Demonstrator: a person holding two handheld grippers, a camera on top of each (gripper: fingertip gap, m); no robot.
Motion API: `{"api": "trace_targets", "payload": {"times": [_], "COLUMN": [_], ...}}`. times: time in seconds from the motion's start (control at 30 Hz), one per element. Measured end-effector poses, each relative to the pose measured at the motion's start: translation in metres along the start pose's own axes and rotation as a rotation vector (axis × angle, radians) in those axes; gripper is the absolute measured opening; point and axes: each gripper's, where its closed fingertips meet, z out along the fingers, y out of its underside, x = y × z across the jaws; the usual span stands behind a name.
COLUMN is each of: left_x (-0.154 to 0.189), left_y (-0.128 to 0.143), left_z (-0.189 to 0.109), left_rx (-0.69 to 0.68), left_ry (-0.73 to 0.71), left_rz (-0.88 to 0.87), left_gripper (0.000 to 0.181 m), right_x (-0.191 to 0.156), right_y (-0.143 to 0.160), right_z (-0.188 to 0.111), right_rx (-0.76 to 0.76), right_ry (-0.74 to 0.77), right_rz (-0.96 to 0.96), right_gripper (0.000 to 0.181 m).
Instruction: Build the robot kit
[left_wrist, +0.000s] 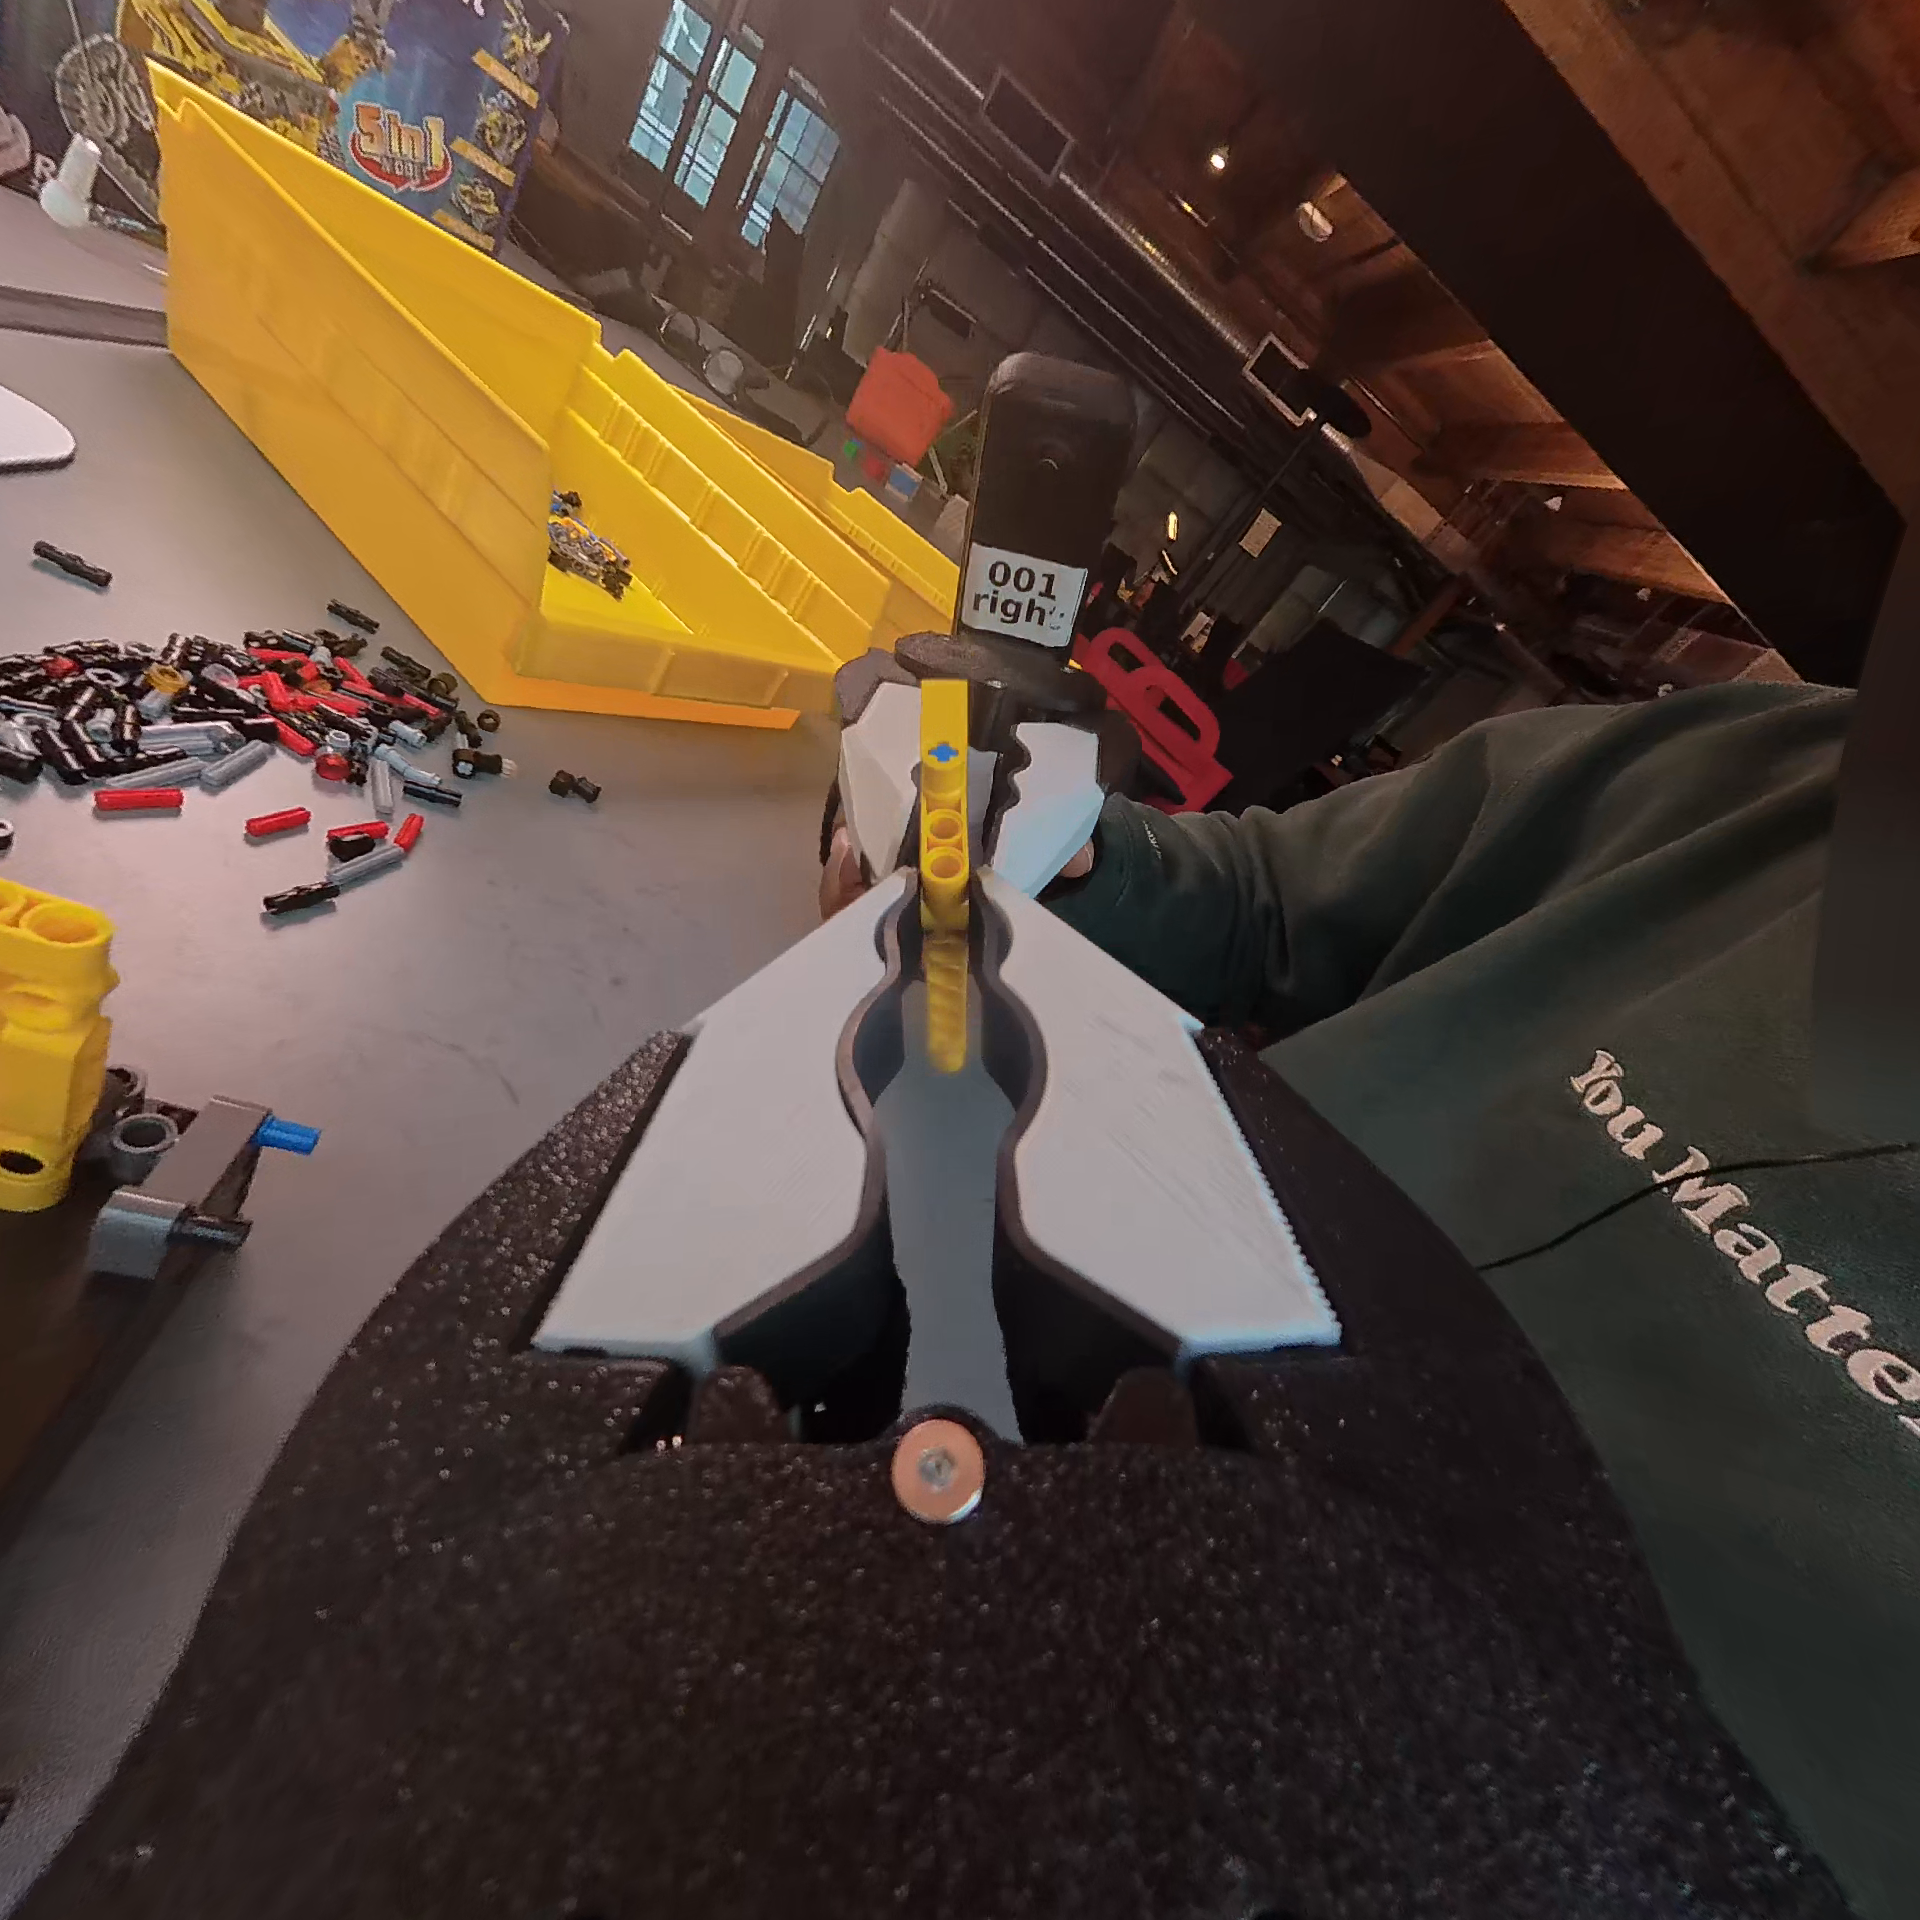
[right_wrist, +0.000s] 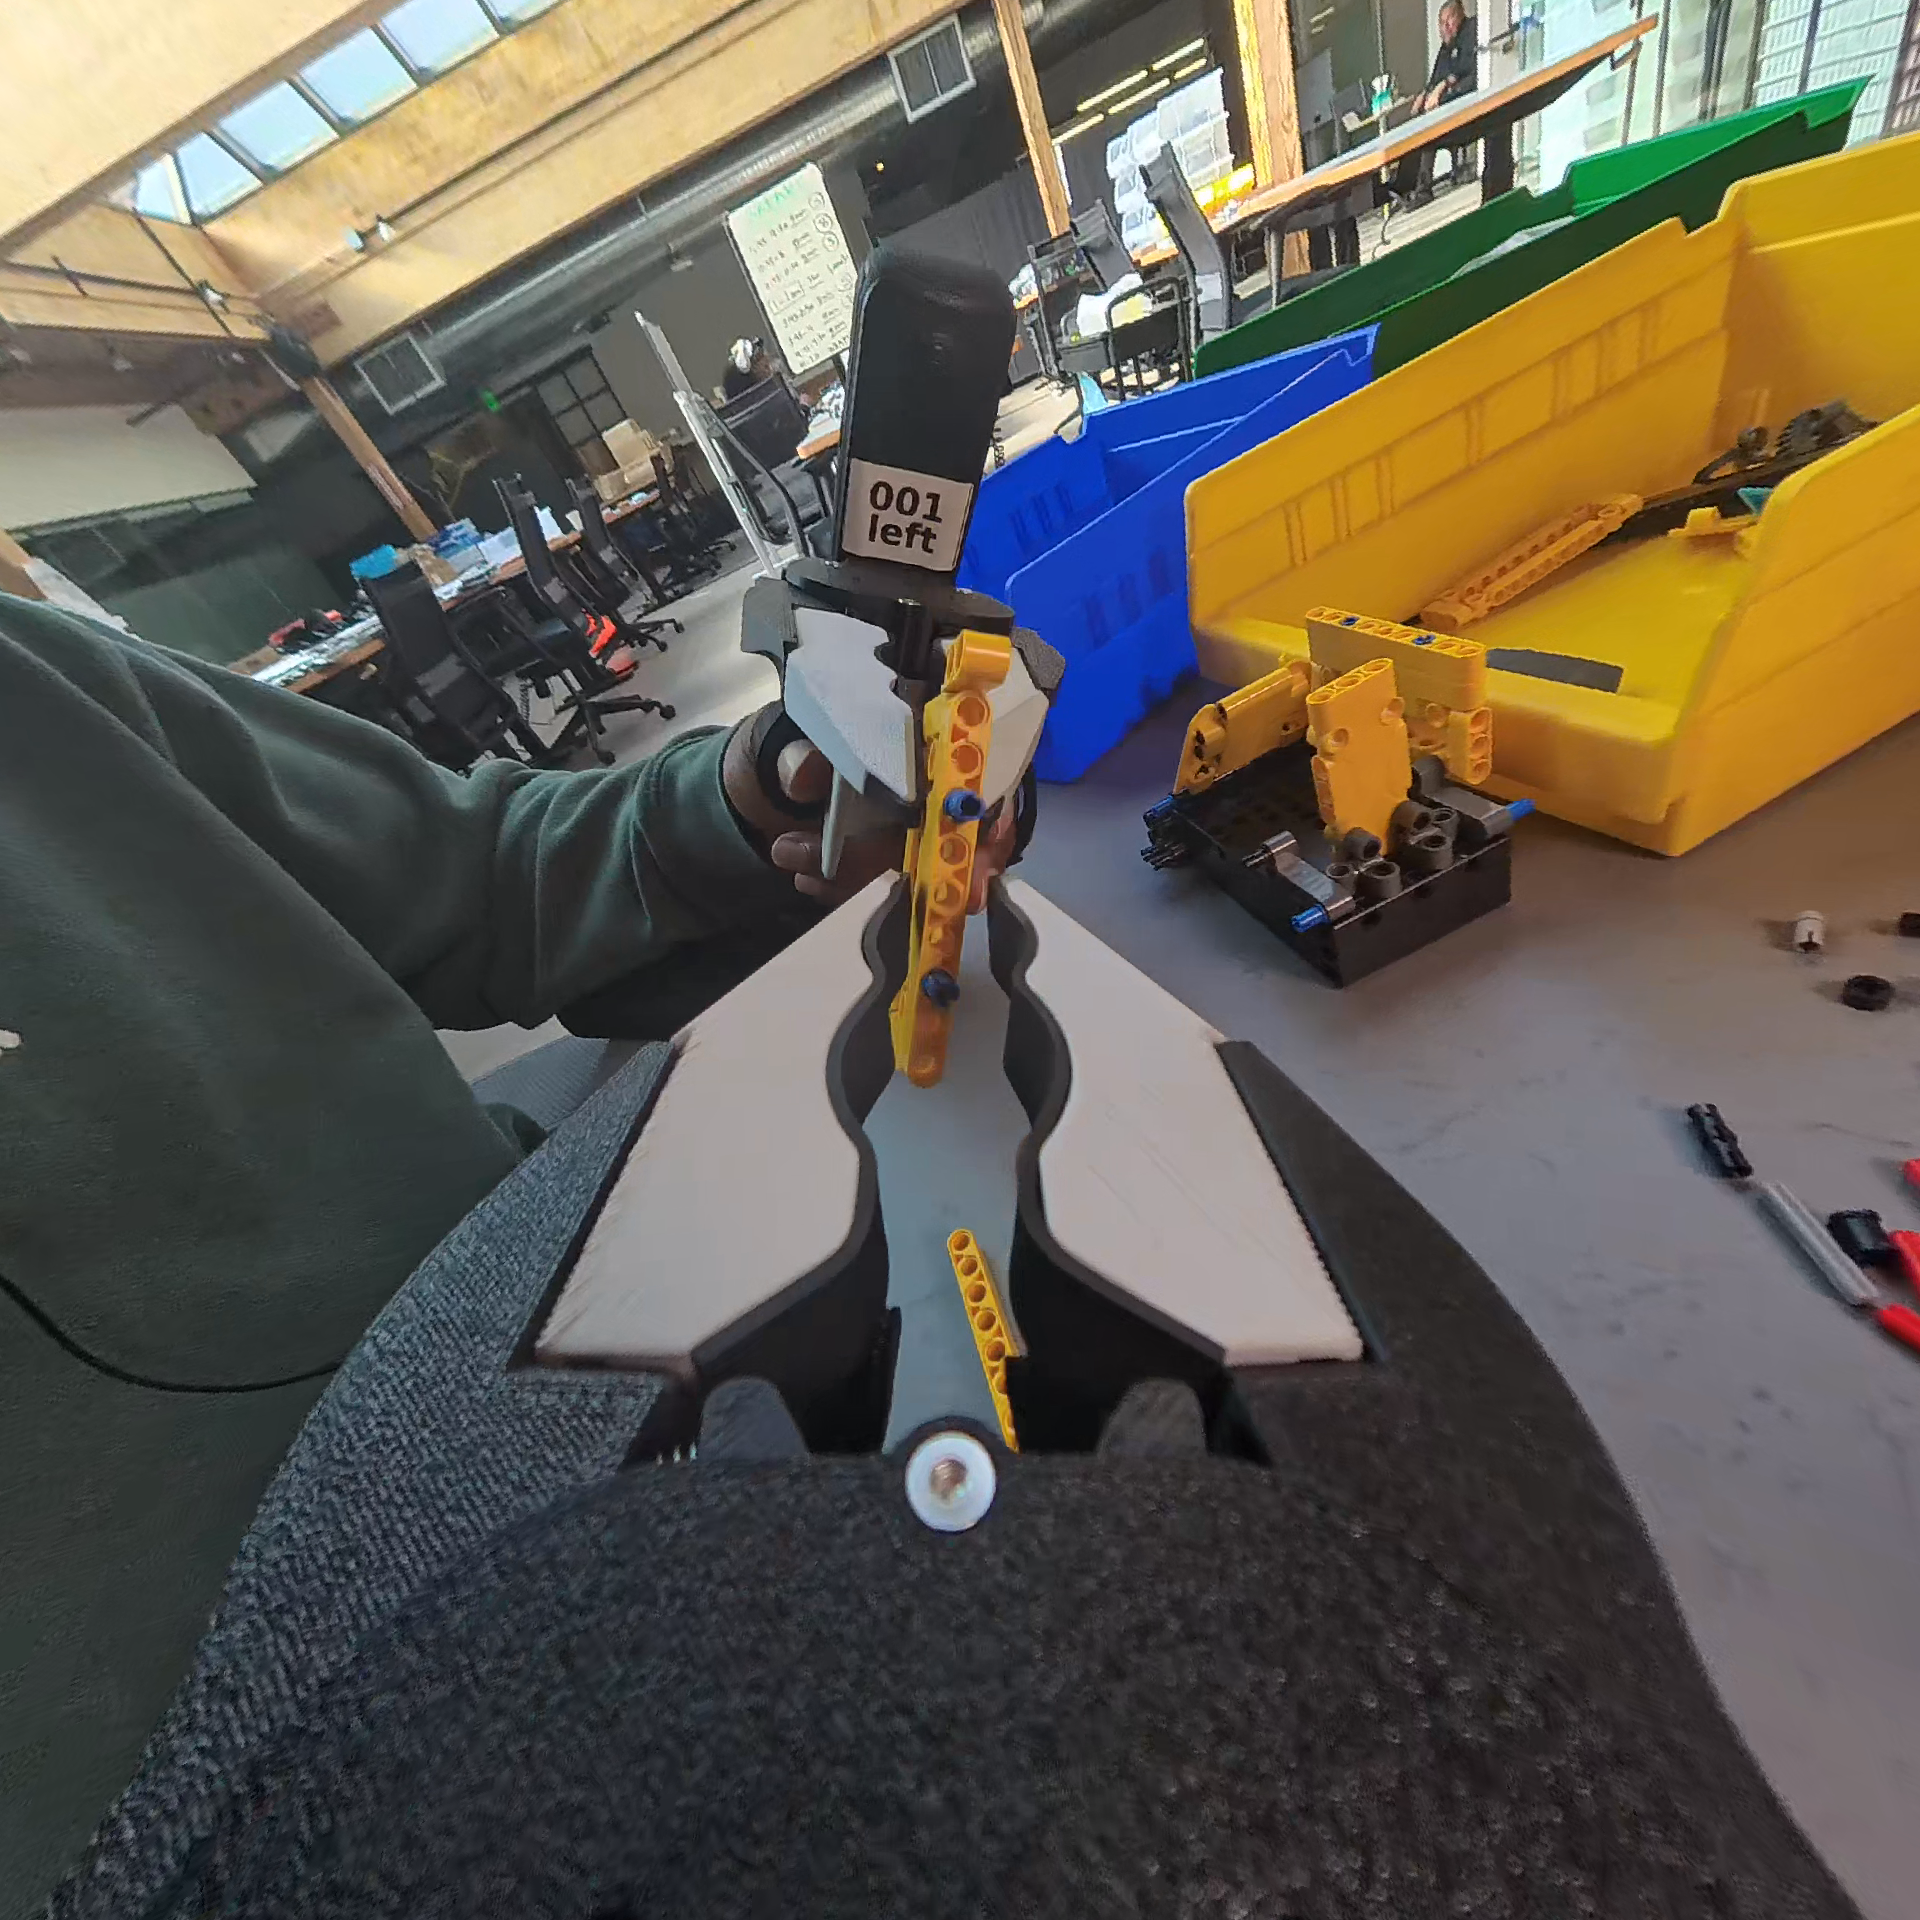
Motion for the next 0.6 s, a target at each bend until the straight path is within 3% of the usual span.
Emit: {"api": "trace_targets", "payload": {"times": [0.27,0.4,0.6], "left_x": [0.007,0.016,0.015], "left_y": [0.0,-0.005,0.006], "left_z": [0.002,0.001,0.012], "left_rx": [0.022,0.055,-0.005], "left_ry": [0.074,0.149,0.067], "left_rz": [-0.051,-0.077,0.073], "left_gripper": [0.008,0.023,0.012], "right_x": [-0.006,-0.006,-0.012], "right_y": [-0.006,-0.015,-0.019], "right_z": [-0.002,-0.006,-0.005], "right_rx": [0.04,0.095,0.119], "right_ry": [-0.064,-0.087,-0.115], "right_rz": [0.083,0.137,0.141], "right_gripper": [0.007,0.006,0.006]}}
